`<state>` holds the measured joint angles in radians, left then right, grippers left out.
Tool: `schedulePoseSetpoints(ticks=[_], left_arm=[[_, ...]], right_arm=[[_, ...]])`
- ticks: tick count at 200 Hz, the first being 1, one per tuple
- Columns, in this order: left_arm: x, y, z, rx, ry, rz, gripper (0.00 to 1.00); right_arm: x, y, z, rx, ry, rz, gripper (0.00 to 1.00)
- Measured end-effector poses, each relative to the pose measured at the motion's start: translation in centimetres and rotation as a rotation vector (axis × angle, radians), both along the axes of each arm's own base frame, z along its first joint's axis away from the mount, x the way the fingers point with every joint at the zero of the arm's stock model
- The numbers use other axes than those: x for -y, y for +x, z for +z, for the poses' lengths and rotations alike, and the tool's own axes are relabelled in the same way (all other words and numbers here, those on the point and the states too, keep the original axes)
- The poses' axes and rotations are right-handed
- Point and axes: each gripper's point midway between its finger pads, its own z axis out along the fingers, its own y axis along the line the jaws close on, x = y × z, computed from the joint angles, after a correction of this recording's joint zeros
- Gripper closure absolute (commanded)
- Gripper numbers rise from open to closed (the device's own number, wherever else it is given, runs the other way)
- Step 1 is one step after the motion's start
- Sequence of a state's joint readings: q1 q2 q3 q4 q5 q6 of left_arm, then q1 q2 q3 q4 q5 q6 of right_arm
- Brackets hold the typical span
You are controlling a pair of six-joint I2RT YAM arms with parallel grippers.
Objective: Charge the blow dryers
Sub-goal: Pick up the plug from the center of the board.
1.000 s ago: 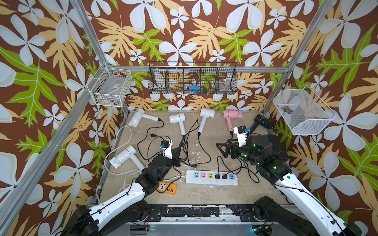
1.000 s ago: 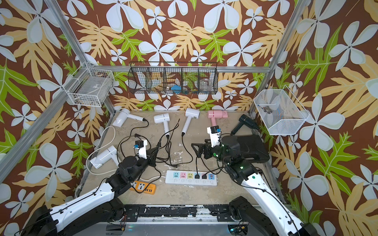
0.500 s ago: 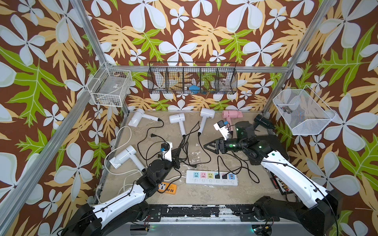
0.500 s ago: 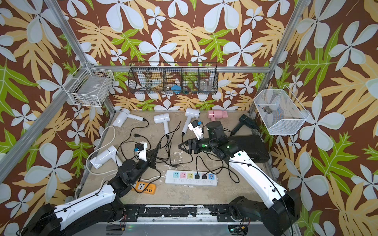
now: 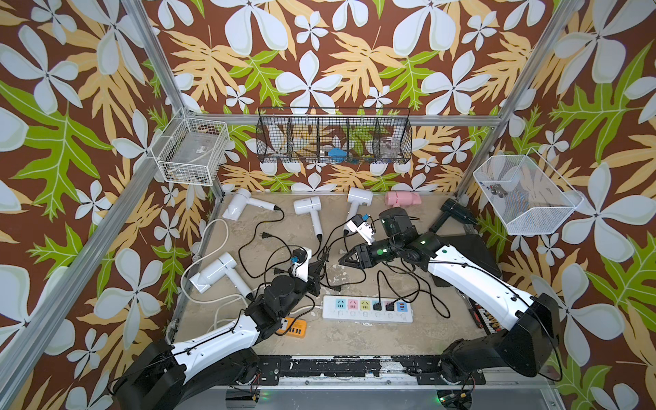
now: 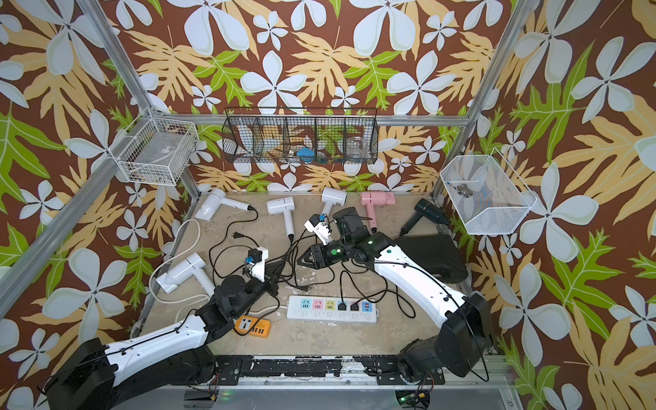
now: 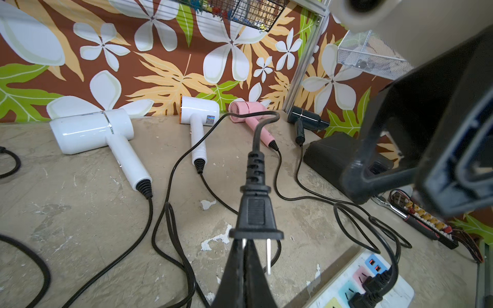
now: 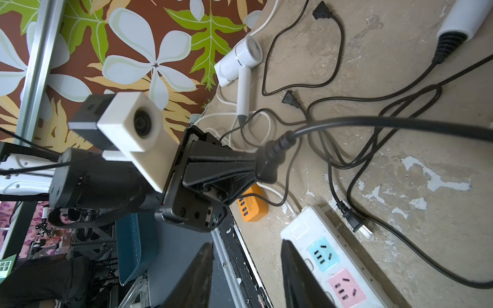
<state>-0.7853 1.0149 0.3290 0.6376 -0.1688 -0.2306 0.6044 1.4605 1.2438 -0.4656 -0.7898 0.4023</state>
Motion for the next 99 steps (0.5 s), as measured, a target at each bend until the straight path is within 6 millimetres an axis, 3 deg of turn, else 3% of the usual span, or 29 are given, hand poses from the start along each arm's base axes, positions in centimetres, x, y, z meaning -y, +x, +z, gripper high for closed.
schedulePoseSetpoints(ticks=[28, 99], left_arm=[[0.7, -0.2, -0.1, 0.009, 0.024, -0.020, 1.00], [2.6, -1.3, -0.2, 0.039, 0.079, -0.065, 1.00]], right_arm=[[-0.2, -0.2, 0.0, -0.011, 0.010, 0.018, 0.60], [-0.8, 0.2, -1.6, -0.054, -0.003, 0.039, 0.60]])
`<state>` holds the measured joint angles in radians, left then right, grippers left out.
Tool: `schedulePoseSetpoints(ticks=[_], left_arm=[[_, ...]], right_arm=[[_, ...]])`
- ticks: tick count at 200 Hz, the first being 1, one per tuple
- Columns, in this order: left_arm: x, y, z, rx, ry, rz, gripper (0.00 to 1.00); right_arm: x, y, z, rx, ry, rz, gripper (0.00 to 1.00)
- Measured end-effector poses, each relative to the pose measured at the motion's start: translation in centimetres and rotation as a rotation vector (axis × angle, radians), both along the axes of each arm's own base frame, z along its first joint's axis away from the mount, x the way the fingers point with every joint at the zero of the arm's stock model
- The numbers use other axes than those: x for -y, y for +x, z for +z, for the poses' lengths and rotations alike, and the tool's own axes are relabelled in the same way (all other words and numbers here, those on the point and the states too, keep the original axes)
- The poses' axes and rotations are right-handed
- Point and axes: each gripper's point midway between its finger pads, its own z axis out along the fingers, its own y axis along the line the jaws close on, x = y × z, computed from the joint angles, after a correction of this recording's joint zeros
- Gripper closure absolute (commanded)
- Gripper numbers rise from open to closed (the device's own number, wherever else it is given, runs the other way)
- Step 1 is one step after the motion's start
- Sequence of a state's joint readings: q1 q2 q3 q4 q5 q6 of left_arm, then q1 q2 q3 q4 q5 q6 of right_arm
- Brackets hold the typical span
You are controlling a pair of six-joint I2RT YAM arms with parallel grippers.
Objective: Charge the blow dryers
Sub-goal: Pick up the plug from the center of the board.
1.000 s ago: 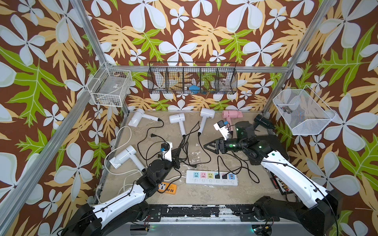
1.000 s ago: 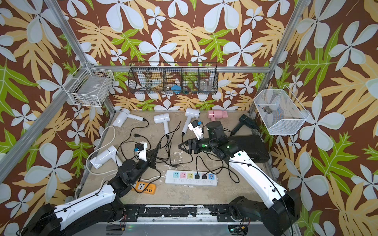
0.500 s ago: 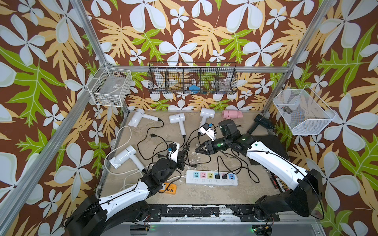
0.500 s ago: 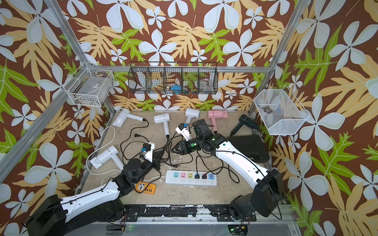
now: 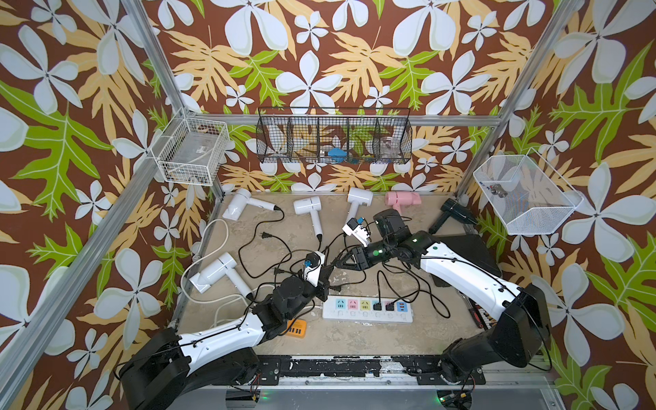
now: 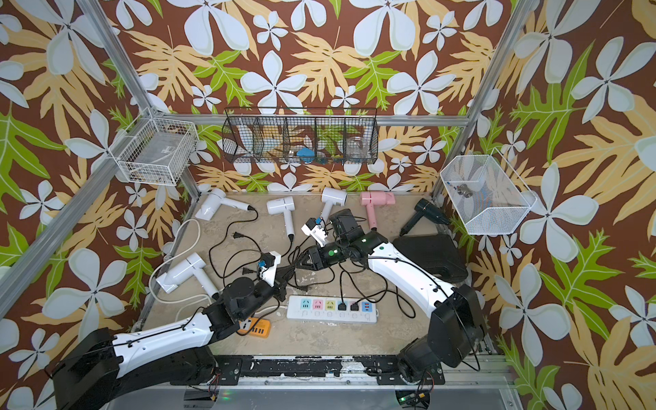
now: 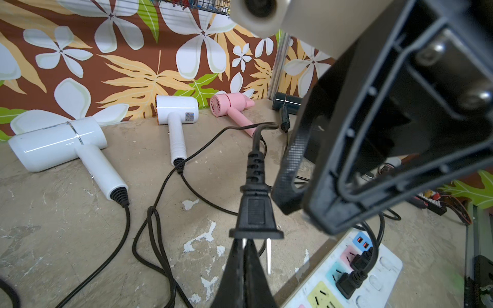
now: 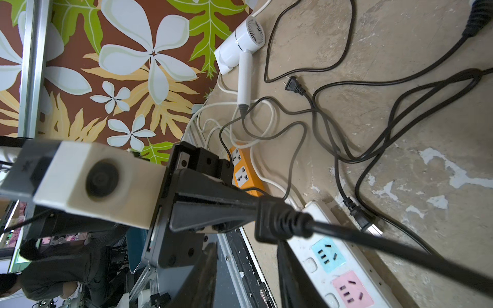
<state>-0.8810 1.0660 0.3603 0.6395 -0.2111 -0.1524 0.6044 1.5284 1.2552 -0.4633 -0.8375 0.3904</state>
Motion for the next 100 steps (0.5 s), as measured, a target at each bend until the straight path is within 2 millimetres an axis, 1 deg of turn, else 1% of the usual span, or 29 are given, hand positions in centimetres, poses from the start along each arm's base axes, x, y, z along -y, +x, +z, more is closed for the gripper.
schedulePoseSetpoints(ticks=[75, 100], left_arm=[[-0.6, 0.3, -0.4, 0.008, 0.041, 0.045, 1.00], [-0.1, -0.1, 0.0, 0.020, 0.028, 0.017, 1.00]], right_arm=[[-0.5, 1.0, -1.2, -0.039, -0.015, 0.012, 0.59], [-0.2, 1.9, -1.5, -0.033, -0.020, -0.004, 0.57]])
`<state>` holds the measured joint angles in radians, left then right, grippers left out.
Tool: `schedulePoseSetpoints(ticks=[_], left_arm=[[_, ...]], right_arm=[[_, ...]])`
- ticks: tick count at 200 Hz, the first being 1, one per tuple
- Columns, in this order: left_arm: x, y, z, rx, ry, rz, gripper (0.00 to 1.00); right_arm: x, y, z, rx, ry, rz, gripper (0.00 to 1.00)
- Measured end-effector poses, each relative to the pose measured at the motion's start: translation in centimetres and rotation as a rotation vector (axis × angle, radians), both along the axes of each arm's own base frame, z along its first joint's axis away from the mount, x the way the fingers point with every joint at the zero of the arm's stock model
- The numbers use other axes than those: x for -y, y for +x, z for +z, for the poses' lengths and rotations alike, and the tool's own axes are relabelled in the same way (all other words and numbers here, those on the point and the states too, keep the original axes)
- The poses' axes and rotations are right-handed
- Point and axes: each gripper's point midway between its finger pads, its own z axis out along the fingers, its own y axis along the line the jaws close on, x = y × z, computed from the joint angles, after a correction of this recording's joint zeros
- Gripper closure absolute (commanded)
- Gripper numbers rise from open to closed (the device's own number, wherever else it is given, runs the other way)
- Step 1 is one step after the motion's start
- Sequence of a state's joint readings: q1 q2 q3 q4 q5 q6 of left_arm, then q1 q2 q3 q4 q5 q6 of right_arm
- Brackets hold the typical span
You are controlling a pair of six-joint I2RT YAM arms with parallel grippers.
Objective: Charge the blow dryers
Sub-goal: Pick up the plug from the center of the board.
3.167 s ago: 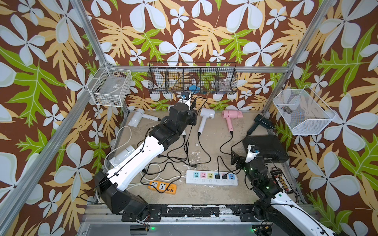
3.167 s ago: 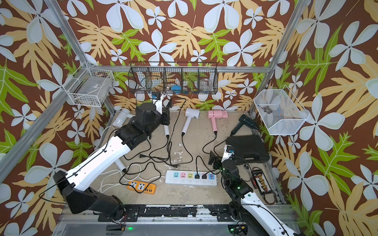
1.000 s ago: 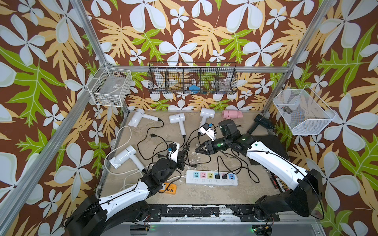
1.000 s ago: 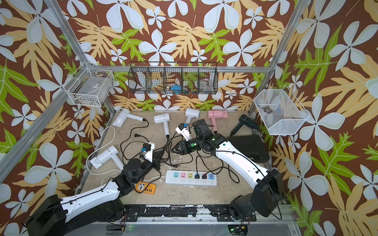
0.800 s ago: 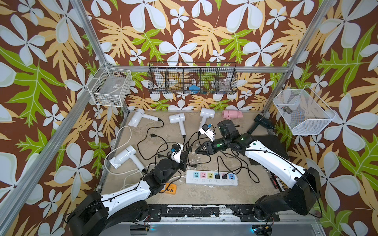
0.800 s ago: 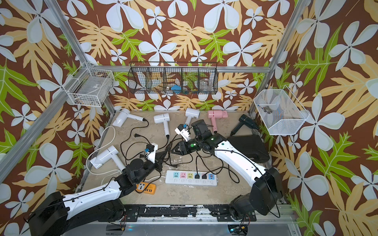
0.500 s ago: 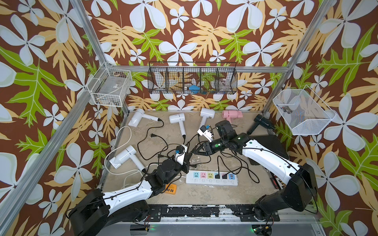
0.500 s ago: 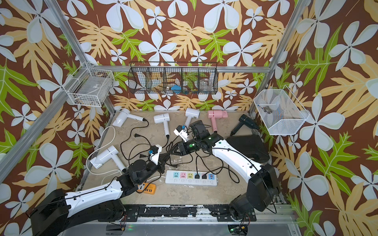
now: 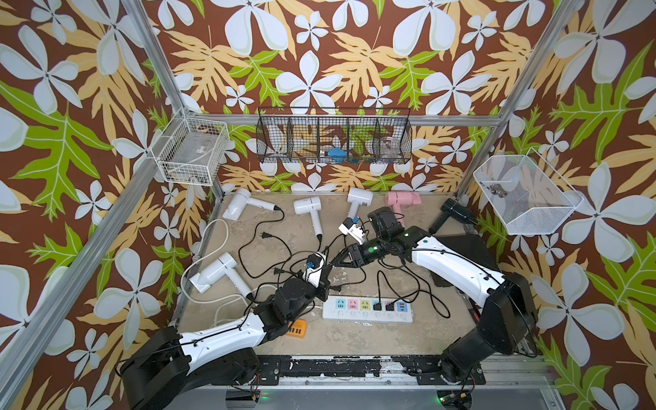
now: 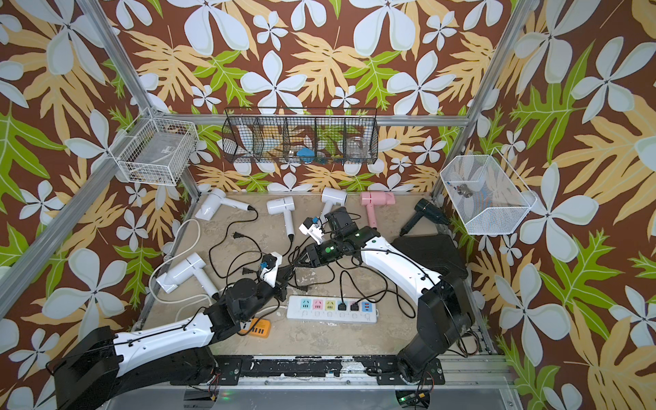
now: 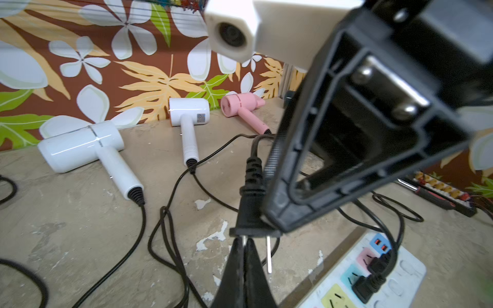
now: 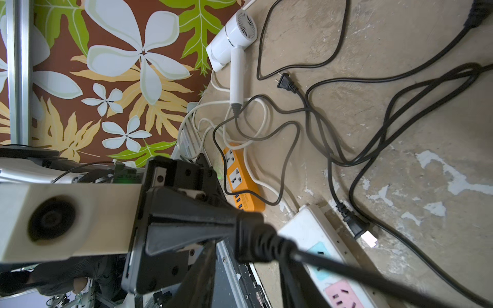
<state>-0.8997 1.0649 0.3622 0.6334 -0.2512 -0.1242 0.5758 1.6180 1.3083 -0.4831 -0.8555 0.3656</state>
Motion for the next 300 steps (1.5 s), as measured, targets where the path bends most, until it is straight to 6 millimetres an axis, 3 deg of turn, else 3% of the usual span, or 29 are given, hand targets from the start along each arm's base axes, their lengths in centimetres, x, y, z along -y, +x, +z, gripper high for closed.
schedulePoseSetpoints(ticks=[31, 143, 179, 185, 220, 235, 267, 300], left_arm=[[0.1, 0.0, 0.1, 0.003, -0.001, -0.003, 1.00], [0.3, -0.1, 0.0, 0.003, 0.004, -0.012, 1.00], [0.4, -0.1, -0.2, 0.002, 0.012, -0.012, 1.00], [0.4, 0.0, -0.2, 0.002, 0.012, -0.012, 1.00], [0.7, 0.1, -0.3, -0.010, 0.012, -0.011, 0.56], [0.5, 0.3, -0.6, -0.017, 0.015, 0.006, 0.43], [0.8, 0.1, -0.3, -0.026, -0.011, -0.007, 0.23], [0.0, 0.8, -0.2, -0.041, -0.043, 0.027, 0.15]], right_arm=[[0.3, 0.5, 0.0, 0.005, 0.001, -0.012, 0.54], [-0.3, 0.1, -0.3, -0.035, 0.034, 0.026, 0.77], [-0.4, 0.1, -0.2, -0.034, 0.032, 0.033, 1.00], [-0.3, 0.1, -0.2, -0.034, 0.030, 0.033, 1.00], [0.1, 0.2, -0.3, 0.011, -0.001, 0.034, 1.00], [0.6, 0.2, -0.6, 0.029, -0.031, 0.032, 1.00], [1.4, 0.9, -1.6, 0.100, -0.095, 0.008, 1.00], [2.2, 1.3, -2.8, 0.151, -0.150, -0.005, 1.00]])
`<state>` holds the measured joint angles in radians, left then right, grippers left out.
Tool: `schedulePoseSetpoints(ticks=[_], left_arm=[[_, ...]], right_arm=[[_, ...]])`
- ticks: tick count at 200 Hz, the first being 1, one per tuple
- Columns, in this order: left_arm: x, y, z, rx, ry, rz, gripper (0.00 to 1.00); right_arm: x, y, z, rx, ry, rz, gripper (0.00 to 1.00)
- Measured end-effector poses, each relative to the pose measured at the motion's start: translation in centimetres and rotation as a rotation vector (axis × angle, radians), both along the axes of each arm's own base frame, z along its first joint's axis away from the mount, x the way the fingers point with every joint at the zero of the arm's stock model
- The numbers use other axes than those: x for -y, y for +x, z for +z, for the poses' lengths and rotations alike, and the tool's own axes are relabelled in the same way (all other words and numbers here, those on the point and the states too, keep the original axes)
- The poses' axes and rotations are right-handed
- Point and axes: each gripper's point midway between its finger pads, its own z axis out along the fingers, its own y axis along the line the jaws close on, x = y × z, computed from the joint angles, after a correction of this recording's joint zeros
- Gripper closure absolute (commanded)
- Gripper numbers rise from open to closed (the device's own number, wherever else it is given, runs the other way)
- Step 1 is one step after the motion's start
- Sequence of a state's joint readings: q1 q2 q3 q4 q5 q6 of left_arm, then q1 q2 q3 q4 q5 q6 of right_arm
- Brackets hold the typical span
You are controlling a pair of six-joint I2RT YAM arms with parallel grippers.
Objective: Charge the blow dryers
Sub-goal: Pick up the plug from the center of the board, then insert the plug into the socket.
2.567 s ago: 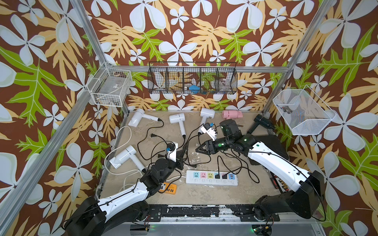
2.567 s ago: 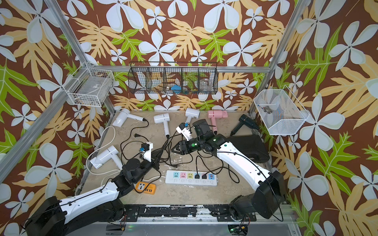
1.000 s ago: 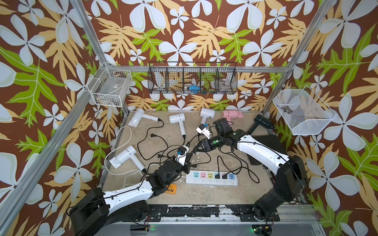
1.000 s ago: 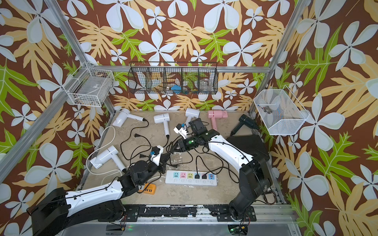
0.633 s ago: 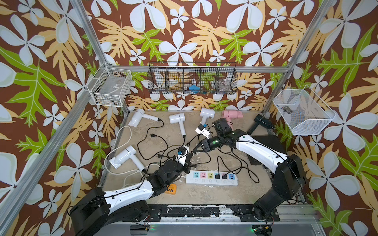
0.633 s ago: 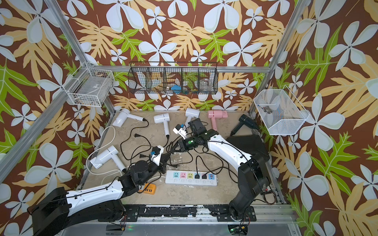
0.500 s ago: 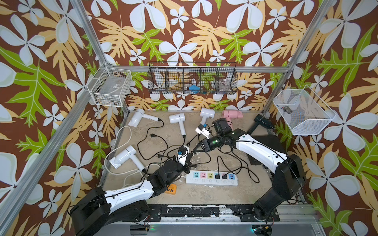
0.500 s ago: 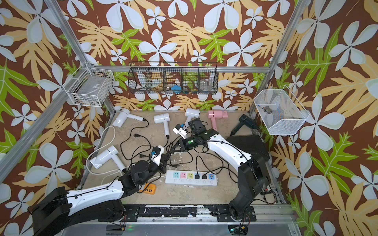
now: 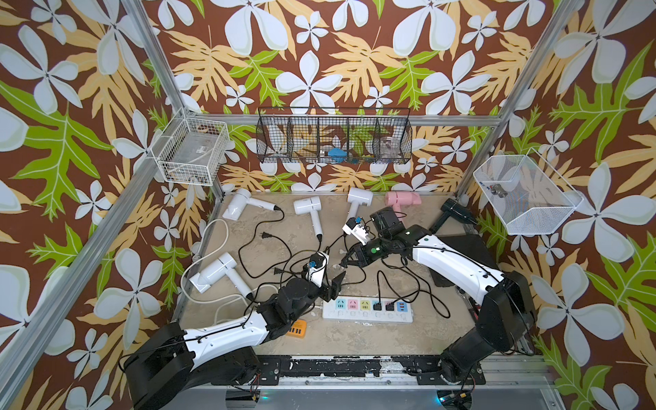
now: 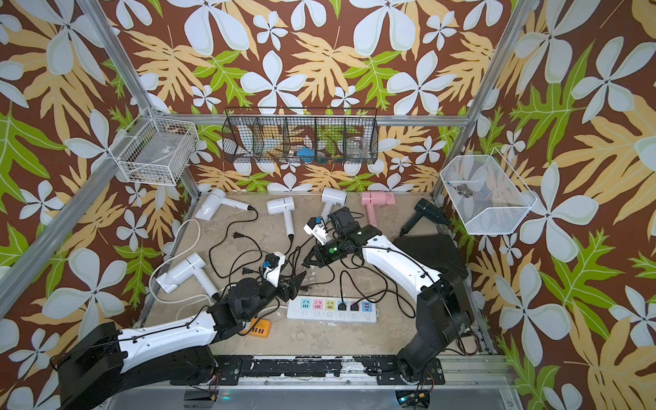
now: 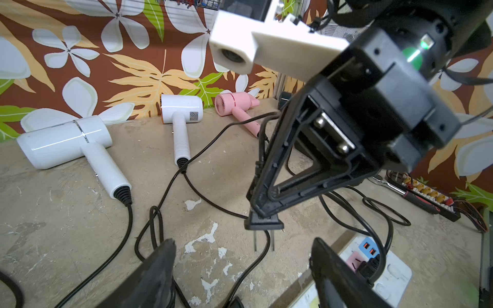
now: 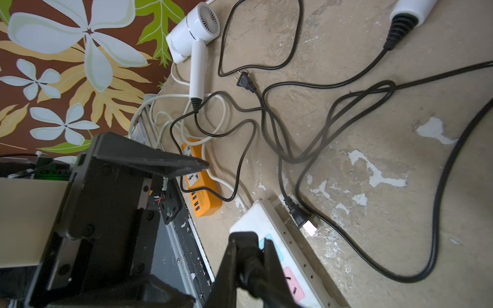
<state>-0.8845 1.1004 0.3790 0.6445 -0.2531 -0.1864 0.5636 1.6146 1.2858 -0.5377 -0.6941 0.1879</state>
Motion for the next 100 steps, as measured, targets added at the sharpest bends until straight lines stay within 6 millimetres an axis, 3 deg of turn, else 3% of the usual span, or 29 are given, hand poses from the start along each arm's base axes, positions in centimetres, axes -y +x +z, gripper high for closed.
schedulePoseSetpoints(ticks=[40, 100], left_arm=[[-2.1, 1.9, -0.1, -0.047, -0.060, 0.079, 0.08], [-5.3, 4.6, -1.9, -0.166, -0.140, 0.183, 0.07]], right_arm=[[0.9, -0.1, -0.4, 0.106, -0.048, 0.013, 1.00], [1.3, -2.8, -1.1, 0.388, -0.140, 0.157, 1.00]])
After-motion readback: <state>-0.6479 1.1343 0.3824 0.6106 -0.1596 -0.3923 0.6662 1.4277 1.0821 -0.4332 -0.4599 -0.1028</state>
